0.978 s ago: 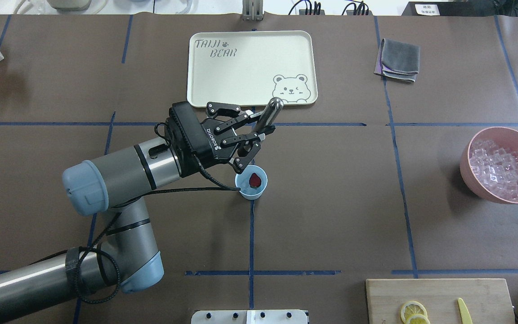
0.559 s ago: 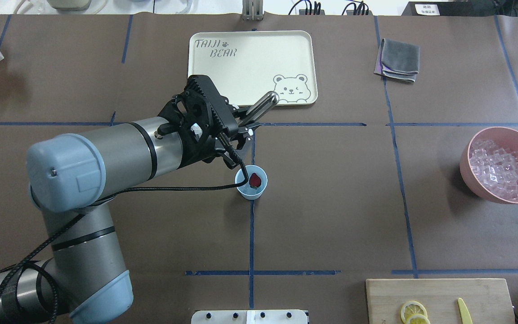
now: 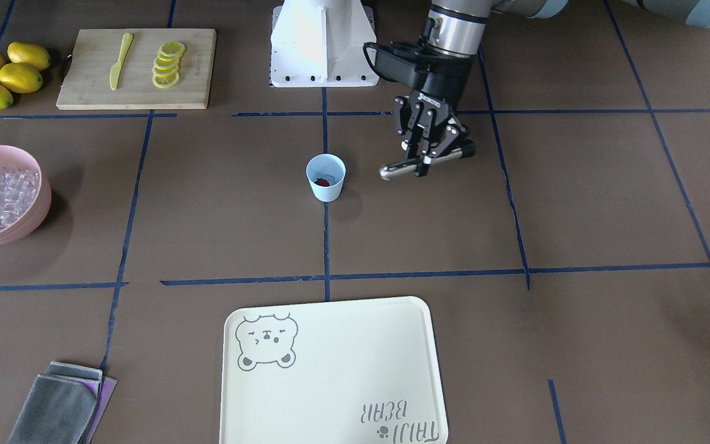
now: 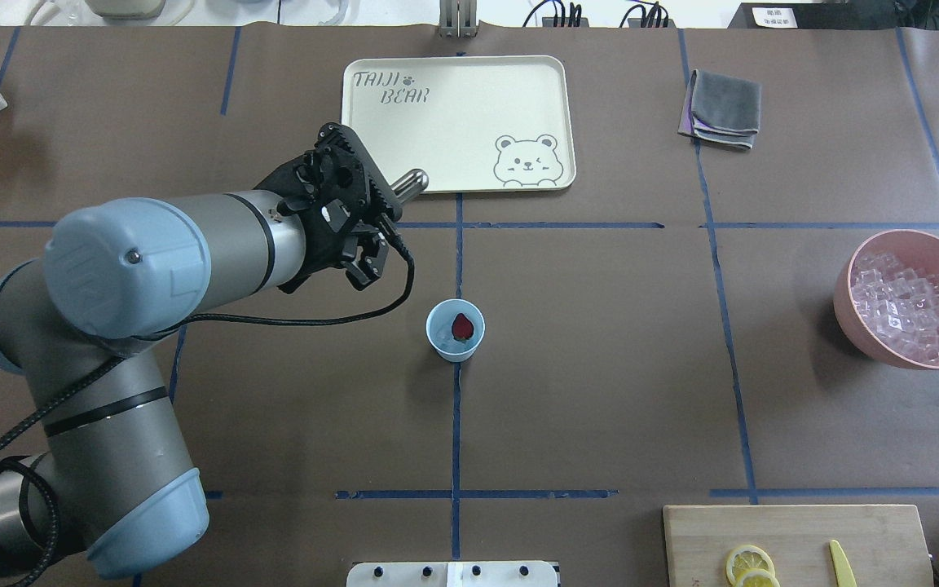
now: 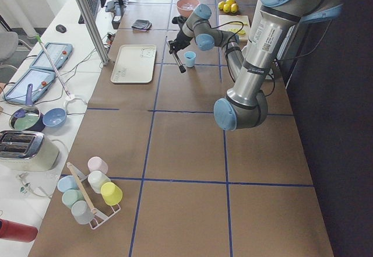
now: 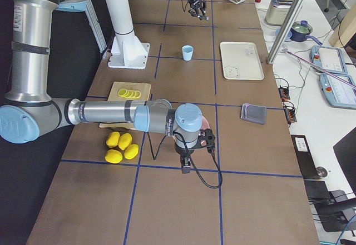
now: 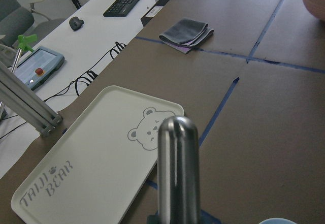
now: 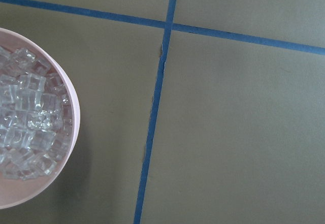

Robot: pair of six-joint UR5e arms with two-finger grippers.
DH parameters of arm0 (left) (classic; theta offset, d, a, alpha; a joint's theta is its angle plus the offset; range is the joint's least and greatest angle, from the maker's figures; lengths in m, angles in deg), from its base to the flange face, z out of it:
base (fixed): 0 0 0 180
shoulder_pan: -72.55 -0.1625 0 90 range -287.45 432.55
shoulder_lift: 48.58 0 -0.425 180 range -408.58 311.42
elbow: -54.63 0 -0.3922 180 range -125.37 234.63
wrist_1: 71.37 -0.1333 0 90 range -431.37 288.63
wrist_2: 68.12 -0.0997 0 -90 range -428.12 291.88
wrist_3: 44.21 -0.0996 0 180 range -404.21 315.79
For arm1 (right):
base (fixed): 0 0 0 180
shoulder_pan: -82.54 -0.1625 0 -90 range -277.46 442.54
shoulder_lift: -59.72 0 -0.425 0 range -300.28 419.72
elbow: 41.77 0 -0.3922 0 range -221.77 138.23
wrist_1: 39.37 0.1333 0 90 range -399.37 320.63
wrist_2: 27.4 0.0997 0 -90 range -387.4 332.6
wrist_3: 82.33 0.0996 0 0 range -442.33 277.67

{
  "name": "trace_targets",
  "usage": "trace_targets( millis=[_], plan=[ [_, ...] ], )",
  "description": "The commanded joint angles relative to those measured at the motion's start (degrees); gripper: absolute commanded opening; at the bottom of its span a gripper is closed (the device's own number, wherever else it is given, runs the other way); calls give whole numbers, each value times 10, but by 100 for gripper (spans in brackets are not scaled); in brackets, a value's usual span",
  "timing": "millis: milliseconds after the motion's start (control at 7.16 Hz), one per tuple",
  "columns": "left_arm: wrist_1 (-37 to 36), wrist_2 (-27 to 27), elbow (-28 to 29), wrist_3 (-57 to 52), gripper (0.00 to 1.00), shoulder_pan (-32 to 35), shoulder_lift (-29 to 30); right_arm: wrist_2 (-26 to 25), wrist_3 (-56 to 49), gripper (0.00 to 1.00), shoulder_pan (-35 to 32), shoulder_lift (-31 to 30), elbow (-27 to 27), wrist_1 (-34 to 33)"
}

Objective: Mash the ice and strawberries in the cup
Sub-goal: 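Carry the pestle back aside and lay it on the table with the left gripper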

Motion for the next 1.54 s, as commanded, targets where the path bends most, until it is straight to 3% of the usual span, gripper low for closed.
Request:
trace_targets(
  millis=[0,279,559,978,1397],
  plan=[
    [-29,105,13,3,0,112,-103,0,0,99,0,0,1,0],
    [-18,148,55,80,15,204,-174,0,0,99,0,0,3,0],
    [-6,188,110,98,9,255,-219,0,0,99,0,0,4,0],
    [195,244,185,199,7,271,-326,0,0,99,0,0,5,0],
    [307,244,255,304,7,264,-335,0,0,99,0,0,5,0]
  ],
)
